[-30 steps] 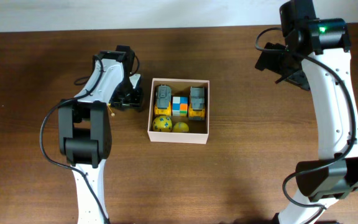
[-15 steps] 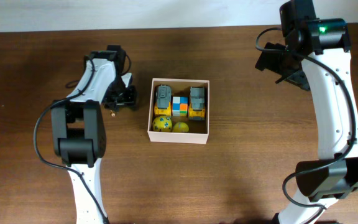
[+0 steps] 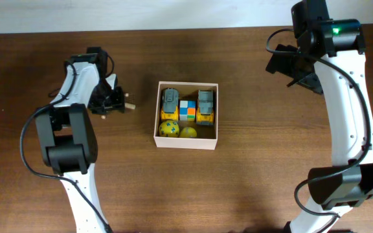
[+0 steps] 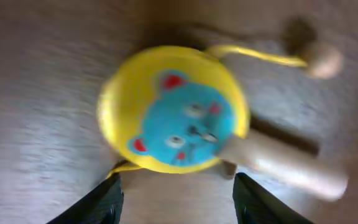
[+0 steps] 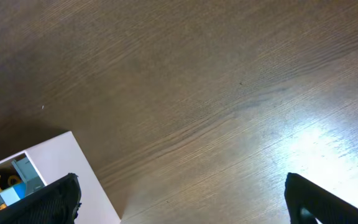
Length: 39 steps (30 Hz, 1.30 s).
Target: Pack container
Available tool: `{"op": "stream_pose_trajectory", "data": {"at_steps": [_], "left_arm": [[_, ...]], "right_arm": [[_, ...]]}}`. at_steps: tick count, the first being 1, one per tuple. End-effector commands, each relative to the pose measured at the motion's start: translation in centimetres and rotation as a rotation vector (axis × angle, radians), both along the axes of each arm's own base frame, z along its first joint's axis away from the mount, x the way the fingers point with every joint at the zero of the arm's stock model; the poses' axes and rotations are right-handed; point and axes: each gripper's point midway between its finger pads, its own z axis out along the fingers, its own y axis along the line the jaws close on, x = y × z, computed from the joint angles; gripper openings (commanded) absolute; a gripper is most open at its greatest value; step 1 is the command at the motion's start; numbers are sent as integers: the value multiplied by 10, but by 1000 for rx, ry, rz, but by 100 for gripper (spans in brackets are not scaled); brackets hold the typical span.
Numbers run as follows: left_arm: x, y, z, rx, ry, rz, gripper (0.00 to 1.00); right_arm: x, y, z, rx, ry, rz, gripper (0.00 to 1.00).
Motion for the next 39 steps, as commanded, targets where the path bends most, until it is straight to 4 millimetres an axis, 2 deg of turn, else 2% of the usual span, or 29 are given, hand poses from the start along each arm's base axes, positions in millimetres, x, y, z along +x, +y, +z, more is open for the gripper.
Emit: {"op": "stream_pose_trajectory", "data": {"at_steps": [1, 10, 12, 17, 18, 19, 20, 21, 22, 23, 29, 33, 35, 39], "left_arm": [[-8, 10, -27, 8, 40, 24, 59], [16, 14, -28, 31, -55, 21, 60], [18, 18, -28, 51, -65, 21, 66], [16, 19, -28, 56, -58, 21, 66], [14, 17, -28, 49, -49, 21, 63], [12, 14, -28, 32, -41, 20, 39], [11, 11, -28, 14, -38, 20, 20], [11, 5, -28, -13, -36, 18, 12], [11, 0, -27, -38, -36, 16, 11], [11, -5, -27, -56, -37, 13, 12], [15, -38, -16, -155, -60, -21, 38], [14, -51, -9, -179, -57, -38, 65], [9, -55, -6, -180, -37, -45, 70], [4, -60, -1, -203, -17, -45, 71]], "right_arm": [[0, -3, 5, 2, -16, -18, 99], [0, -3, 5, 2, -16, -18, 99], [0, -3, 5, 2, -16, -18, 99], [0, -3, 5, 2, -16, -18, 99], [0, -3, 5, 2, -16, -18, 99], [0, -3, 5, 2, -16, -18, 99], [0, -3, 5, 2, -16, -18, 99], [0, -3, 5, 2, -16, -18, 99], [0, -3, 5, 2, -16, -18, 99], [0, -3, 5, 2, -16, -18, 99], [0, -3, 5, 2, -16, -18, 99], [0, -3, 5, 2, -16, -18, 99], [0, -3, 5, 2, -16, -18, 99], [0, -3, 5, 2, -16, -18, 99]]}}
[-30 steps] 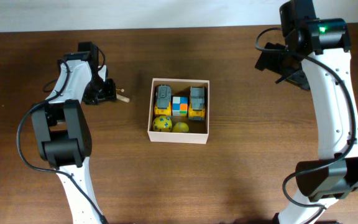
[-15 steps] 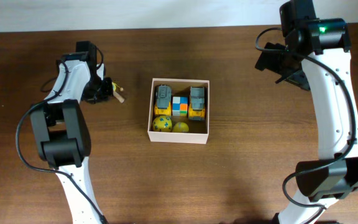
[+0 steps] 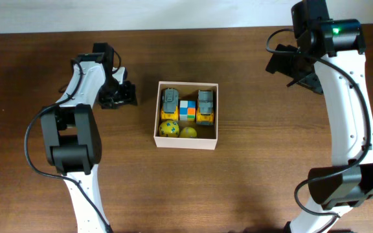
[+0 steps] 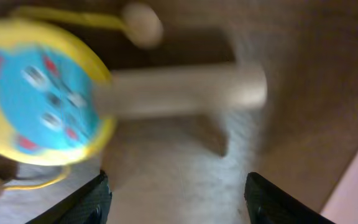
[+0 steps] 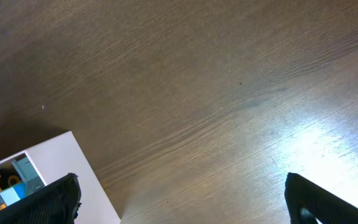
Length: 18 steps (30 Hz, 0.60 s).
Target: Pack container
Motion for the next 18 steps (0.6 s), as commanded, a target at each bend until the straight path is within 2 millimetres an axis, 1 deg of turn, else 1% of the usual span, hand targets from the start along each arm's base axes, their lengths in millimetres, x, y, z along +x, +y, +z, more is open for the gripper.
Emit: {"op": "stream_pose_trajectory", "data": {"at_steps": [1, 4, 7, 9, 12, 18], "left_arm": [[-10, -16, -5, -82, 43, -17, 72], [-4, -28, 9, -127, -9, -78, 72], [5, -33, 26, -123, -81, -141, 73], [15, -34, 37, -101, -140, -186, 75], [28, -35, 44, -68, -190, -197, 76], [45, -43, 47, -63, -250, -139, 77]], "right_arm": [[0, -3, 5, 2, -15, -17, 99], [0, -3, 5, 2, -15, -17, 99], [0, -3, 5, 2, -15, -17, 99], [0, -3, 5, 2, -15, -17, 99], [0, -3, 5, 2, -15, -17, 99], [0, -3, 5, 2, -15, -17, 99]]}}
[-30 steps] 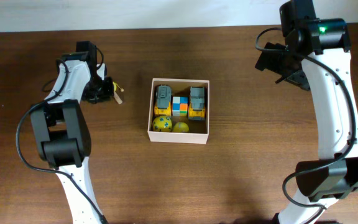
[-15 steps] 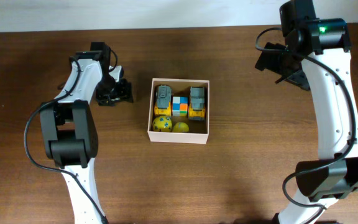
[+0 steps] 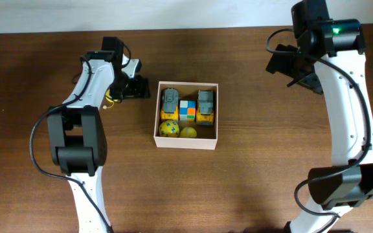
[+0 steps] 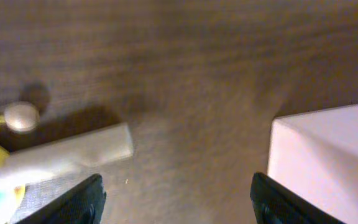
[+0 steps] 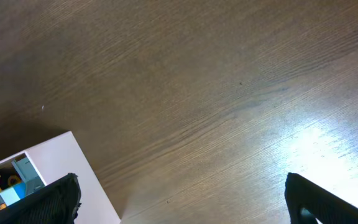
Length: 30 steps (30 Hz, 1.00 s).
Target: Pack container
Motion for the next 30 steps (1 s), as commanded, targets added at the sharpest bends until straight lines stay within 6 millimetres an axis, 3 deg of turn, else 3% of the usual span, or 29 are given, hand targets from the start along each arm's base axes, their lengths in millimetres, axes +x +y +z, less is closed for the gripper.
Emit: {"op": "stream_pose_trajectory", "data": {"at_steps": [1, 11, 18, 21, 23, 30], "left_arm": [[17, 0, 27, 15, -90, 23, 77], [35, 12, 28, 279, -196, 13, 77], [50, 15, 33, 307, -264, 22, 78], [50, 18, 30, 319, -261, -7, 78], [48, 20, 25, 321, -243, -7, 85], [37, 21, 11, 332, -200, -39, 85]], "right_arm": [[0, -3, 5, 2, -15, -18, 99], [0, -3, 5, 2, -15, -18, 99], [0, -3, 5, 2, -16, -18, 99], [0, -3, 5, 2, -15, -18, 99], [0, -3, 5, 2, -15, -18, 99], [0, -3, 5, 2, -15, -18, 99]]}}
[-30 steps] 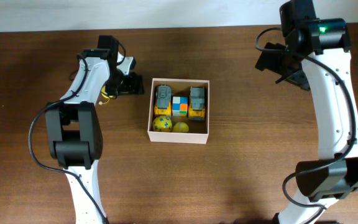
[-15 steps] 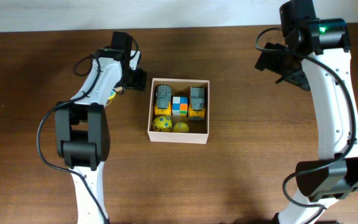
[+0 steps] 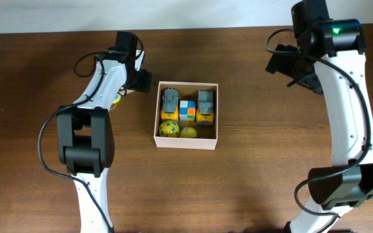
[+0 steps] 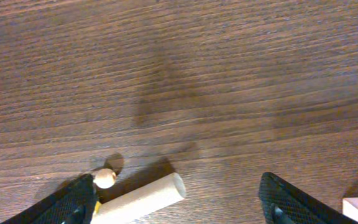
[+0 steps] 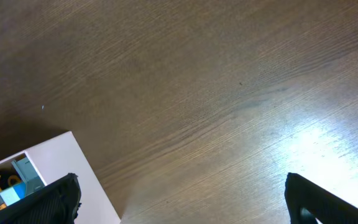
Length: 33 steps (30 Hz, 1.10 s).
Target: Pack container
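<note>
A white box (image 3: 187, 139) in the middle of the table holds two toy trucks (image 3: 171, 100), a coloured cube (image 3: 186, 110) and two yellow balls (image 3: 168, 129). A toy drum lies left of the box. Only a yellow bit of it (image 3: 113, 101) shows under the left arm. Its wooden handle (image 4: 143, 200) and a bead (image 4: 105, 178) show in the left wrist view. My left gripper (image 3: 138, 78) (image 4: 180, 198) is open above the handle's end, holding nothing. My right gripper (image 3: 298, 68) (image 5: 182, 205) is open over bare table at the far right.
The wooden table (image 3: 271, 168) ends at a pale wall along the far edge. A corner of the white box (image 5: 48, 168) shows at the lower left of the right wrist view, and another corner at the lower right of the left wrist view.
My left gripper has moved toward the far edge, off the box's upper left corner. The box has slid almost out of its wrist view. The right arm has not moved.
My left gripper was open right over the yellow drum's bear face, left of the box. Then it stood further right, over the handle, then between handle and box wall, and now further back. It stayed open throughout, the toy stays on the table, and the right arm held still.
</note>
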Available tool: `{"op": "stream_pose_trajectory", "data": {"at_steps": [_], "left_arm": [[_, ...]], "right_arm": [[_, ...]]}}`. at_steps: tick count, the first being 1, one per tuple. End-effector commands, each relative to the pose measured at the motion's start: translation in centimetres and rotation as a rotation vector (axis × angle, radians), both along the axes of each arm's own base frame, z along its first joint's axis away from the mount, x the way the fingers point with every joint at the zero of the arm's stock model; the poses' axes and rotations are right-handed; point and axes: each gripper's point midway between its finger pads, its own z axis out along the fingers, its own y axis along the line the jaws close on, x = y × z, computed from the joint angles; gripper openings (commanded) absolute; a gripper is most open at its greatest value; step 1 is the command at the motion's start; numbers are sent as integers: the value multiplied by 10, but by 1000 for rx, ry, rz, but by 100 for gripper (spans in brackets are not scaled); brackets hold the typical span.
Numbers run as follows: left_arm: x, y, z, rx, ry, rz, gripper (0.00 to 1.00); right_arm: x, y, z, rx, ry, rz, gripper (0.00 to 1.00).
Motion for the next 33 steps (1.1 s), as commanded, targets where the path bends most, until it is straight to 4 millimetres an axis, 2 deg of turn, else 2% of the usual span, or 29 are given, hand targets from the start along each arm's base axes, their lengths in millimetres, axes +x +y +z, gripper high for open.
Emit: {"op": "stream_pose_trajectory", "data": {"at_steps": [1, 9, 15, 23, 30, 33], "left_arm": [[-4, 4, 4, 22, 1, -27, 85], [-11, 6, -21, 45, 53, -79, 86], [-25, 8, -43, 55, 135, -88, 86], [-53, 12, -50, 66, 251, -93, 87], [-87, 11, -51, 46, 391, -79, 87], [-90, 11, -51, 42, 404, -77, 86]], "right_arm": [[0, -3, 5, 2, -16, -18, 99], [0, -3, 5, 2, -16, -18, 99], [0, -3, 5, 2, -16, -18, 99], [0, -3, 5, 2, -16, -18, 99], [0, -3, 5, 2, -16, -18, 99], [0, -3, 5, 2, -16, -18, 99]]}}
